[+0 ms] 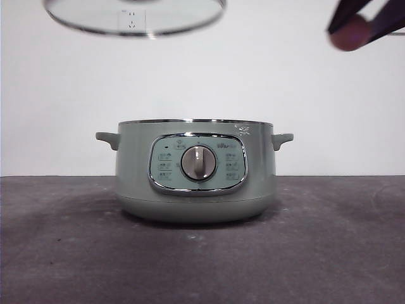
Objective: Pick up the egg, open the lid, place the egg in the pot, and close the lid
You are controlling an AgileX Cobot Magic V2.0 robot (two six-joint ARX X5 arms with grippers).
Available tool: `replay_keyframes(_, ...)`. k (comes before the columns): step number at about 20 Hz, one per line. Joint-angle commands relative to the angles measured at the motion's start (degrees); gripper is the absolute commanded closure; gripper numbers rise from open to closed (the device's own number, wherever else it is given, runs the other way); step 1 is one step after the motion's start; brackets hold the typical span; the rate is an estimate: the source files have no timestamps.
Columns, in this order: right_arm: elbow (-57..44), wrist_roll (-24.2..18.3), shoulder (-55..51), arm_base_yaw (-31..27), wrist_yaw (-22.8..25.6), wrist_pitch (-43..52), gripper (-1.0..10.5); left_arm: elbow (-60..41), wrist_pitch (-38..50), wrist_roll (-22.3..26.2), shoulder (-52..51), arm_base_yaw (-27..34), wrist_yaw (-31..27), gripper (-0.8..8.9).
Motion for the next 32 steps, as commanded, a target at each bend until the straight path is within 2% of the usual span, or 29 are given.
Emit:
replay_keyframes(1,4.0,0.7,5.9,3.4,0.0,2.5,9.6,1.2,-1.5,2.2,-5.1,0.0,-1.3,8.22)
replay_keyframes(6,17.9,-0.1,23.6,10.1,0.3,3.7,9.6,1.2,-9.0,2.4,-13.4,0.0,-2.2,8.22)
replay_keyframes(10,30.0,-2.5,38.7,14.1,3.3,4.0,9.6,1.2,-12.4,2.3,-17.8,0.0,-3.3,8.22)
replay_keyframes(15,35.9,-5.7,51.3,16.7,7.0,7.0,9.6,1.2,-14.5,2.2,-20.3,0.0,-3.3,8.22)
replay_keyframes(17,35.9,-6.7,54.1,17.4,9.3,8.0,9.6,1.2,-15.0,2.2,-20.5,0.0,-3.3,8.22)
replay_keyframes(21,35.9,-7.1,57.7,17.8,10.8,8.0,9.6,1.2,-15.8,2.2,-20.6,0.0,-3.2,8.22)
replay_keyframes(30,35.9,-8.5,59.4,18.1,10.8,2.4,9.6,1.2,-15.8,2.2,-20.6,0.0,-3.2,8.22)
replay_keyframes(31,35.9,-8.5,59.4,18.4,10.7,2.5,9.3,1.2,-15.8,2.2,-20.6,0.0,-3.2,8.22)
replay_keyframes(32,35.9,-8.5,59.4,18.4,10.7,2.4,8.1,1.2,-15.8,2.2,-20.6,0.0,-3.2,8.22)
